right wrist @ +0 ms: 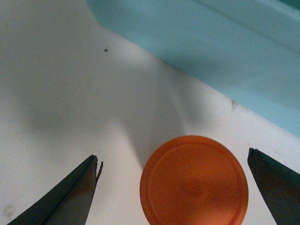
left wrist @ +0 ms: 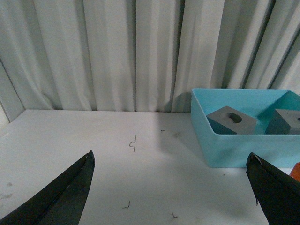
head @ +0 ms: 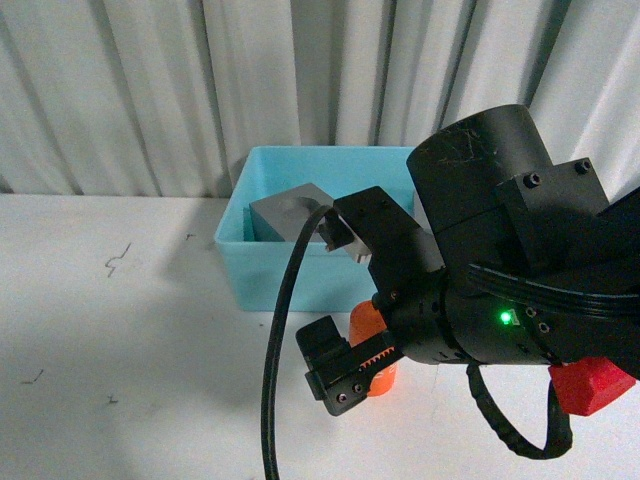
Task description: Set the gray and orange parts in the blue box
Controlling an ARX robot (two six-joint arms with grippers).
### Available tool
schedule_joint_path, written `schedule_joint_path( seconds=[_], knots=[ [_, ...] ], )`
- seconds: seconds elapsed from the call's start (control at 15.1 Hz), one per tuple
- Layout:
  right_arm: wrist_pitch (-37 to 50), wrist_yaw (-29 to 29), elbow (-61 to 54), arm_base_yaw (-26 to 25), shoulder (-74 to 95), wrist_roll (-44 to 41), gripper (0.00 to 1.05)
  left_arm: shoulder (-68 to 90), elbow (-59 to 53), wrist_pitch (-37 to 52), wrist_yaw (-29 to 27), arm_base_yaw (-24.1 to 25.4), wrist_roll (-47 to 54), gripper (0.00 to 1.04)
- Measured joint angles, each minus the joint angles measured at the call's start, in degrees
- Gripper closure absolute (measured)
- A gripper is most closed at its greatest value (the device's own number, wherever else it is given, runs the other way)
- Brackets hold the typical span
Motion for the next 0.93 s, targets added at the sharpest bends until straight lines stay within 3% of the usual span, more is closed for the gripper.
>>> schedule_joint_path(
  seconds=[0.13,0.33,0.53,0.66,0.79,0.93],
  knots=[
    [-0.1,0.6,0.6,0.4,0.3,0.5,0.18,0.0,0.0,0.0,0.0,0.0,0.0,0.07],
    [-0.6,0.7,0.7,0.4,0.5,1.5,0.55,0.0,0.0,0.0,0.0,0.0,0.0,0.07],
    [0.4,-0.3,-1.0,0.3,-2.7,3.9,0.57,0.0,0.0,0.0,0.0,0.0,0.0,0.07],
    [2.4,-3.7,-2.5,-0.5,-13.4,6.4,0.57,0.0,0.0,0.0,0.0,0.0,0.0,0.07],
    [5.3,-6.2,0.4,-3.3,-21.3,6.7,0.57,0.0,0.0,0.0,0.0,0.0,0.0,0.07],
    [6.0,-4.5,6.9,-7.6,-19.3,6.7,0.57,0.0,0.0,0.0,0.0,0.0,0.0,0.07]
  ],
)
